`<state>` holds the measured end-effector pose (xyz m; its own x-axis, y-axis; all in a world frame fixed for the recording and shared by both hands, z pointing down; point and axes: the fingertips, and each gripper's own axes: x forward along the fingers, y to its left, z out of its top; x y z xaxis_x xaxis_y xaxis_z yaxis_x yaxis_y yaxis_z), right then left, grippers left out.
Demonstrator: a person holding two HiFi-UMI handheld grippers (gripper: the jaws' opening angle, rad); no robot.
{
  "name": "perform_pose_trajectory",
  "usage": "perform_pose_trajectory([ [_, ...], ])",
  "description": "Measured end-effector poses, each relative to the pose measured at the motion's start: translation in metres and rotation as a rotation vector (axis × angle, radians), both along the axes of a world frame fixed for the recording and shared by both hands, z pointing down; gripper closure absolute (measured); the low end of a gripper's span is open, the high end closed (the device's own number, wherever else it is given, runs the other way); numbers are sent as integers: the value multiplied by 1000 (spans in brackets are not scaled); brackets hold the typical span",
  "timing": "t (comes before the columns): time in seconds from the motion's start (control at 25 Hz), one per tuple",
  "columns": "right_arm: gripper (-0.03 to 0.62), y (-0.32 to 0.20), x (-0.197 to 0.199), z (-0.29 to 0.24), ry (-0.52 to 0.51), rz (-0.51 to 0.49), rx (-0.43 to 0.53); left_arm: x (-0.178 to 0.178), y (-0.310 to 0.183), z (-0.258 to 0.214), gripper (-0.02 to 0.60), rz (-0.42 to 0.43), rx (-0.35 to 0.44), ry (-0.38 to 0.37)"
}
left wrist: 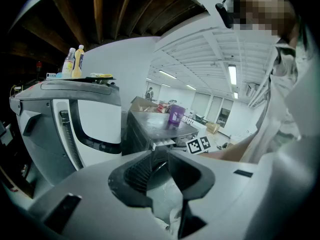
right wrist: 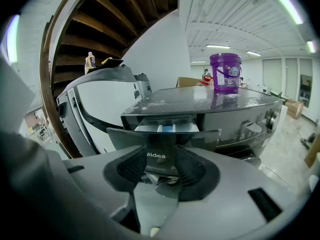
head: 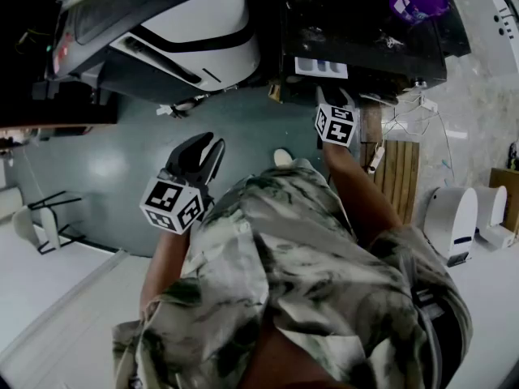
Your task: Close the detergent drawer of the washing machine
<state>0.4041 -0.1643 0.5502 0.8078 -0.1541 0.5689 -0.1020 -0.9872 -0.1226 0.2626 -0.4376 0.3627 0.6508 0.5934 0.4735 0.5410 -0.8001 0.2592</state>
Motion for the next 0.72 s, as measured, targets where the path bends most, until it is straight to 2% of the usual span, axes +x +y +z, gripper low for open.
perform_pose_trajectory([
  [0.72, 402, 1, 15, 0, 10, -11, 8, -2, -1, -1, 466, -26, 15, 2],
])
